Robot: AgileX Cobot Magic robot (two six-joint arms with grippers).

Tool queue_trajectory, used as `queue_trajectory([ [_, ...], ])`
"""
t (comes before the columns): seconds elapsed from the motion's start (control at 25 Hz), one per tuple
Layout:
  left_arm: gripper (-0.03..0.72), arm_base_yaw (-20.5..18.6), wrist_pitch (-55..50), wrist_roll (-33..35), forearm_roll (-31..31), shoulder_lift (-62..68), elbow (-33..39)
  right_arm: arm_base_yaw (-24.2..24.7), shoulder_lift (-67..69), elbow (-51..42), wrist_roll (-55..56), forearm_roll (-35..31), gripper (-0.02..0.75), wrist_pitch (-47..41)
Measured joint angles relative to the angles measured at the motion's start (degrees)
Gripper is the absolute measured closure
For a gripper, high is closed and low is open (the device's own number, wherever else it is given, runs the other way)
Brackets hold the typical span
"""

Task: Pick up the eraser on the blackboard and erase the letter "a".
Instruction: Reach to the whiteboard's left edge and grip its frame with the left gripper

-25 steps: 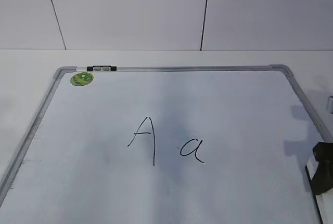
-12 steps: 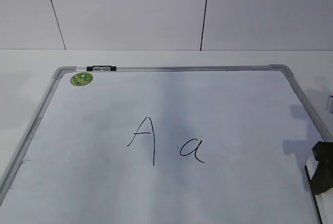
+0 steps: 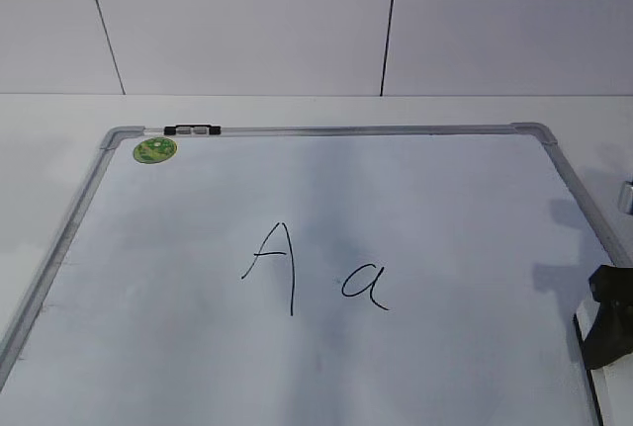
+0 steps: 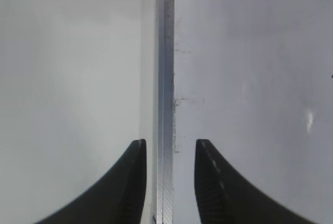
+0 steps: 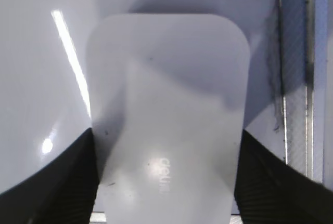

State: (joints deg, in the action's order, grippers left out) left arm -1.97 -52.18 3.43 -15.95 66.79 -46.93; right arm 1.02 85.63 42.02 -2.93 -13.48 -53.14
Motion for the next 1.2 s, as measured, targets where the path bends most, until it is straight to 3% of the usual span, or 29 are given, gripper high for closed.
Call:
queue_trajectory([
  [0.36,0.442,0.0,0.3,2.2,-1.1,8.3,-8.3,0.0,0.0,1.5,-3.0,-2.4,0.209,-0.9],
  [0.6,0.391,1.4,-1.5,3.7,-2.3,16.2,-13.3,0.0,0.0,4.0,-3.3,-2.7,0.209,-2.2],
  [0.84,0.323,3.9,-1.9,4.3,-0.1,23.0,-16.0,0.0,0.0,4.2,-3.6,-2.7,0.209,-3.3],
  [1.2,0.312,4.0,-2.1,4.3,0.8,30.8,-16.0,-2.3,0.0,4.2,-4.8,-2.7,0.209,-3.3],
])
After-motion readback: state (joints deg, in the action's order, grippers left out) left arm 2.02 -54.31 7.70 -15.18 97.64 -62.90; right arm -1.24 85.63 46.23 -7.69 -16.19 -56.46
